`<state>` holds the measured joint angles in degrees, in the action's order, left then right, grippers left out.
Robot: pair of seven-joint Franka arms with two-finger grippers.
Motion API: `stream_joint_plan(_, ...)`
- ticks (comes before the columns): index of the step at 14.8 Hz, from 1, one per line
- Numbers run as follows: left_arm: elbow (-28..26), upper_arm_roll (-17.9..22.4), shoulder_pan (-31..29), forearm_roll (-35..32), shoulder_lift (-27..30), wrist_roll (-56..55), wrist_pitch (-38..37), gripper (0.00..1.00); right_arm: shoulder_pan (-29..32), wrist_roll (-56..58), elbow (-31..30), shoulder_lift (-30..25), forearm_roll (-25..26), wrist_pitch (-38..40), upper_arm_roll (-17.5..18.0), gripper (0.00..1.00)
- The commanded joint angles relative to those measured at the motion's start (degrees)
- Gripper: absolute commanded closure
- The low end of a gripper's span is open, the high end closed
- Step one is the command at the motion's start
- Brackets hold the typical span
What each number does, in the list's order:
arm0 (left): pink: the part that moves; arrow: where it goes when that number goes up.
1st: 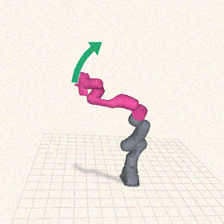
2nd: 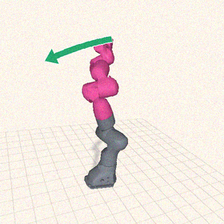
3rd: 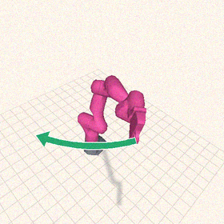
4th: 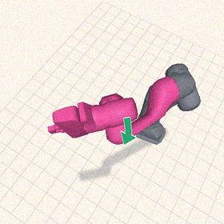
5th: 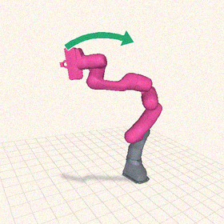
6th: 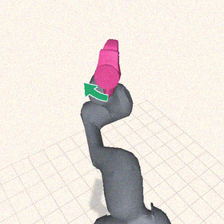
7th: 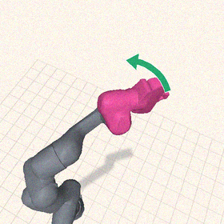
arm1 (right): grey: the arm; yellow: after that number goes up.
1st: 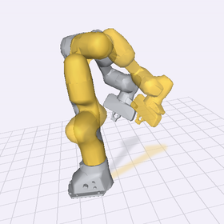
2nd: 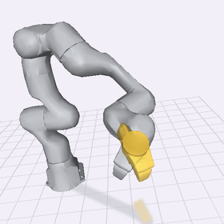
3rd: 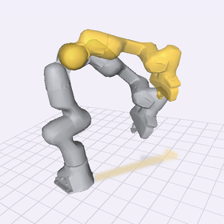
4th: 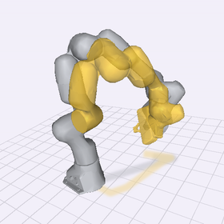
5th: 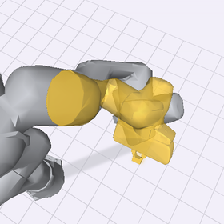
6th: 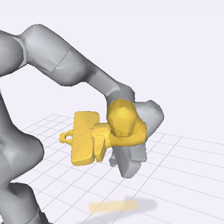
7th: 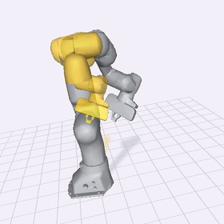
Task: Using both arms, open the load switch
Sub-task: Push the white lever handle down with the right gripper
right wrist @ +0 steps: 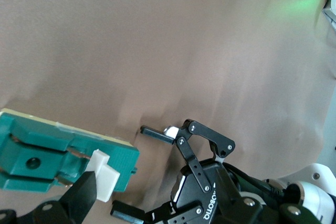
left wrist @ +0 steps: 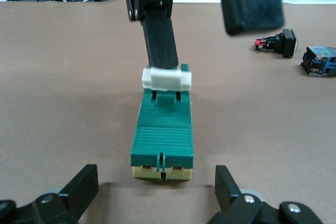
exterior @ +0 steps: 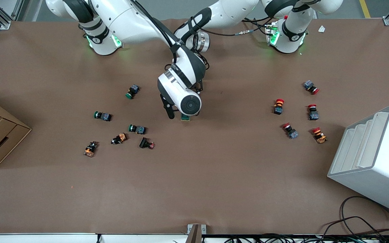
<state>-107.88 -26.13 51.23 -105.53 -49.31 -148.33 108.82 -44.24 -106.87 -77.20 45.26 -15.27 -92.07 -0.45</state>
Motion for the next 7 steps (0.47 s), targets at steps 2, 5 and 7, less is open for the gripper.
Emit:
stream_joint_plan(2, 1.09, 0.03, 0.28, -0.46, -2.28, -2.13, 1.22, 0.03, -1.02, 0.08, -1.55, -0.08, 0.94, -1.44, -0.43, 0.0)
stream_joint_plan(5, 1.09, 0.03, 0.19, -0.46, -2.28, -2.22, 1.22, 0.03, -1.11, 0.08, -1.55, -0.08, 1.03, -1.53, -0.43, 0.0)
stream_joint_plan(7, 1.09, 0.03, 0.19, -0.46, -2.28, -2.22, 1.22, 0.03, -1.2, 0.08, -1.55, 0.09, 1.03, -1.79, -0.43, 0.0)
